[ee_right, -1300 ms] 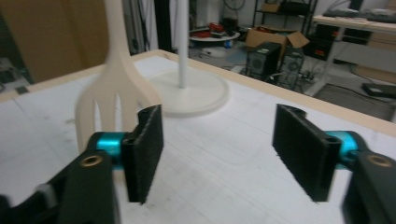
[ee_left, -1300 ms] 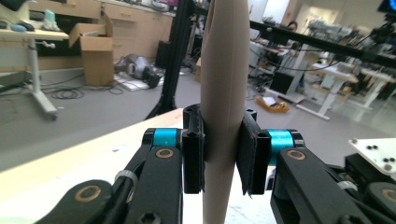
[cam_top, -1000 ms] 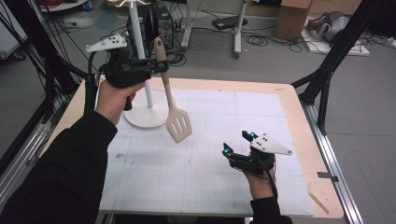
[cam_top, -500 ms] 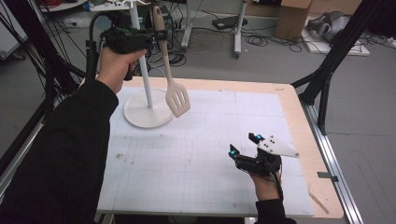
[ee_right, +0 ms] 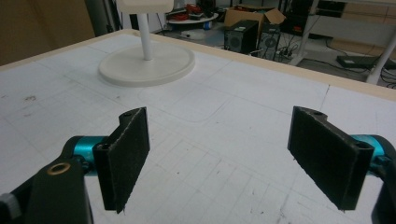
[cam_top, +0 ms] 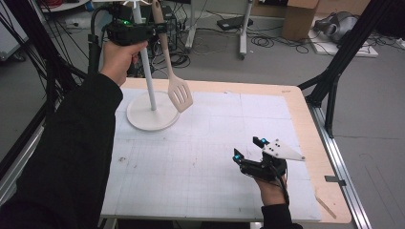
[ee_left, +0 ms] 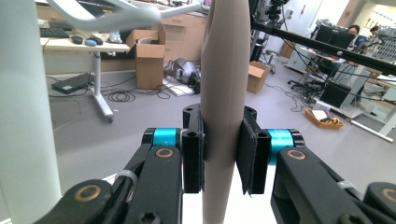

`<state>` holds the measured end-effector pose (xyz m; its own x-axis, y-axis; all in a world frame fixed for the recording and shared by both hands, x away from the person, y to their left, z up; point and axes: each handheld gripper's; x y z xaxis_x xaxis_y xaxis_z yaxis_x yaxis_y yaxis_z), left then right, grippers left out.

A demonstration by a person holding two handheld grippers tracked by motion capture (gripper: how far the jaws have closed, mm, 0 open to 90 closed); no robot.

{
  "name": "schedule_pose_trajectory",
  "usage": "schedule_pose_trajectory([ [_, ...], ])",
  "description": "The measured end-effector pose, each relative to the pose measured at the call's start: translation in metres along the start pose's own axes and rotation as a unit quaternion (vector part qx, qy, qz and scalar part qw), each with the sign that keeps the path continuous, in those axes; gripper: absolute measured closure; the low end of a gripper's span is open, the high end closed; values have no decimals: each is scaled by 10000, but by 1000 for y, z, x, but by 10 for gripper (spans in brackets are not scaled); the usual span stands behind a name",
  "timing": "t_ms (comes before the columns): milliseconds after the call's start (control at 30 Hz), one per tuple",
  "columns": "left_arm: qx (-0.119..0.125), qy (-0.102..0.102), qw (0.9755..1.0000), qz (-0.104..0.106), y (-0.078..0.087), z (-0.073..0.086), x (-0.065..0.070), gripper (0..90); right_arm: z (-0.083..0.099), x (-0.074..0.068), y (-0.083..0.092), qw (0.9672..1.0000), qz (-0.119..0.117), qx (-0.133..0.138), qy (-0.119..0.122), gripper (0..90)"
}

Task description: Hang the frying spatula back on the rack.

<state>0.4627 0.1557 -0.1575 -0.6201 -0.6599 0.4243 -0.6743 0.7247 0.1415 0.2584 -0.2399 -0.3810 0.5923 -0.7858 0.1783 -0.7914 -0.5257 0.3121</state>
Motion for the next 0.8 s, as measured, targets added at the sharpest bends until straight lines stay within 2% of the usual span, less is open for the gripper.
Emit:
schedule_pose_trajectory([
  [200,22,98,9999,-67,-3,-4,-2,738,1,1,0,10000,-1,-26,-13,200],
  [367,-5,186,9996,-189,-5,-4,-6,737,1,0,-1,10000,-32,-48,-14,200],
  [533,83,262,9990,-338,-5,-4,-8,737,1,0,0,10000,-34,-59,-3,200],
  [800,25,196,9985,-504,-5,-1,-9,737,1,0,0,9999,-44,-87,-46,200],
])
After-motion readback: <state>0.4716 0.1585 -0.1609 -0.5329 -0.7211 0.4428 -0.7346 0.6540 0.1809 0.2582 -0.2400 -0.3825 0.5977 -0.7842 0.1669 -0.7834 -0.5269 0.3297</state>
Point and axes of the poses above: each handheld gripper's, and its own axes: y roughly backward along the jaws, z roughly out of its underside, x roughly to its right, and after that the axes turned 12 degrees about y, right-handed
